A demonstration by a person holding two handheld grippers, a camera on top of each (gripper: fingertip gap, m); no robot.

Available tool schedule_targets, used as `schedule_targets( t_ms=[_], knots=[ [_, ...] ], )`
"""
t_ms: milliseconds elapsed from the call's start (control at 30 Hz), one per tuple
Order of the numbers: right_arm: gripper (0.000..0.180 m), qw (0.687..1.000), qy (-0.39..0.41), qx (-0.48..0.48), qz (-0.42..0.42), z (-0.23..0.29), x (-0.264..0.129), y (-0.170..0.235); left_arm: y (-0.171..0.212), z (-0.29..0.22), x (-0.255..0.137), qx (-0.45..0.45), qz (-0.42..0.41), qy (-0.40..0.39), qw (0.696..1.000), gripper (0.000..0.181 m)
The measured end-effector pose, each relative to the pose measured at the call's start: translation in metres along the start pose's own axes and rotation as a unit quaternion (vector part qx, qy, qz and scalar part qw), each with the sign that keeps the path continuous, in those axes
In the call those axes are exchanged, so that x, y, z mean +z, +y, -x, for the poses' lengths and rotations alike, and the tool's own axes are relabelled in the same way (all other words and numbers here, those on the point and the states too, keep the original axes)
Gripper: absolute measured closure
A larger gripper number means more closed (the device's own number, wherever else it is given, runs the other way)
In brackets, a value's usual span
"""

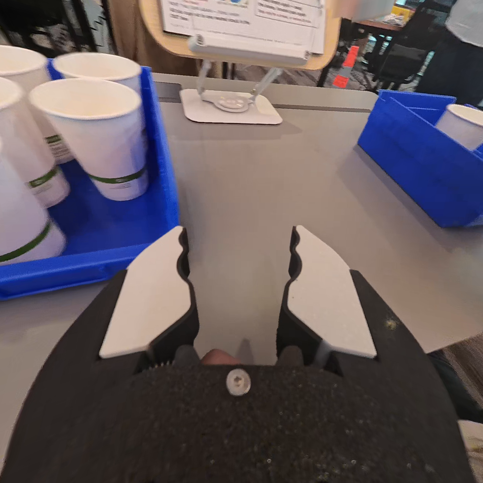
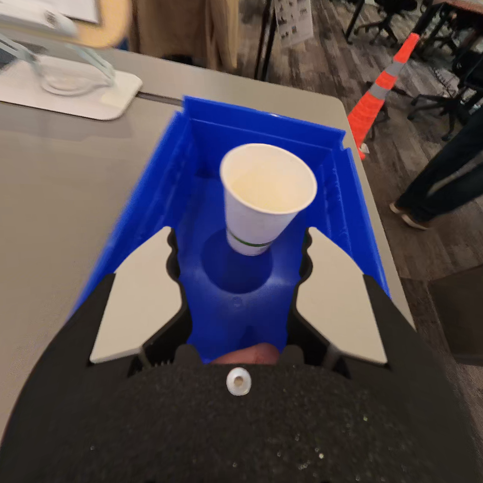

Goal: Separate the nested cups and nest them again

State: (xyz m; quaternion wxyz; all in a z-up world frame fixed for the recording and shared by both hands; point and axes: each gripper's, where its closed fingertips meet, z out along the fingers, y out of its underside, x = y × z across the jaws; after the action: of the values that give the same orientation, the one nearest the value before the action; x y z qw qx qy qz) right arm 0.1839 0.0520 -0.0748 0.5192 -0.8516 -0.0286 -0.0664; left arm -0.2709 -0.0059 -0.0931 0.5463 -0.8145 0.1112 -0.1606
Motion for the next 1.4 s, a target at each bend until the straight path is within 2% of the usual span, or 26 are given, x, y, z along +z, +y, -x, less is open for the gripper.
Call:
schedule_targets(
  t_ms=[67, 167, 300, 400, 600, 667, 800, 900, 1000, 1100, 1167, 1300, 1400],
  knots=[
    [0.091, 0.999, -0.034, -0.001, -0.042, 0.032, -0.031, -0.01, -0.001, 0.025, -0.014, 0.0, -0.007, -0.05, 0.999, 0.105],
    [0.095, 0.985, -0.148, 0.008, -0.089, 0.108, -0.073, -0.011, 0.003, 0.087, -0.033, -0.006, -0.001, -0.156, 0.988, 0.1],
    [0.095, 0.955, -0.291, 0.002, -0.056, 0.206, -0.099, 0.021, 0.001, 0.162, -0.041, -0.034, 0.002, -0.251, 0.967, 0.089],
    [0.095, 0.939, -0.341, -0.03, -0.037, 0.252, -0.107, 0.037, -0.006, 0.193, -0.027, -0.03, 0.004, -0.272, 0.962, 0.086],
    [0.097, 0.933, -0.354, -0.055, -0.041, 0.267, -0.11, 0.034, -0.019, 0.2, 0.018, -0.015, 0.006, -0.261, 0.965, 0.09],
    [0.098, 0.934, -0.353, -0.039, -0.038, 0.261, -0.107, 0.032, -0.02, 0.209, 0.023, -0.023, 0.001, -0.279, 0.96, 0.1],
    [0.1, 0.935, -0.353, -0.011, -0.03, 0.246, -0.102, 0.031, -0.019, 0.22, 0.019, -0.026, -0.004, -0.295, 0.955, 0.102],
    [0.1, 0.933, -0.359, -0.006, -0.03, 0.239, -0.104, 0.03, -0.02, 0.214, 0.01, -0.019, -0.003, -0.26, 0.965, 0.103],
    [0.103, 0.921, -0.385, -0.032, -0.042, 0.236, -0.11, 0.022, -0.043, 0.19, -0.017, 0.01, -0.031, -0.196, 0.98, 0.104],
    [0.101, 0.891, -0.441, -0.09, -0.057, 0.24, -0.118, 0.005, -0.076, 0.145, -0.045, 0.065, -0.04, -0.082, 0.994, 0.104],
    [0.099, 0.859, -0.488, -0.138, -0.073, 0.246, -0.128, -0.013, -0.093, 0.1, -0.057, 0.112, -0.032, 0.03, 0.993, 0.104],
    [0.09, 0.795, -0.554, -0.225, -0.1, 0.266, -0.14, -0.052, -0.099, -0.001, -0.06, 0.214, -0.011, 0.243, 0.946, 0.103],
    [0.087, 0.755, -0.591, -0.264, -0.106, 0.285, -0.145, -0.067, -0.088, -0.06, -0.049, 0.274, 0.011, 0.342, 0.899, 0.103]
  ],
)
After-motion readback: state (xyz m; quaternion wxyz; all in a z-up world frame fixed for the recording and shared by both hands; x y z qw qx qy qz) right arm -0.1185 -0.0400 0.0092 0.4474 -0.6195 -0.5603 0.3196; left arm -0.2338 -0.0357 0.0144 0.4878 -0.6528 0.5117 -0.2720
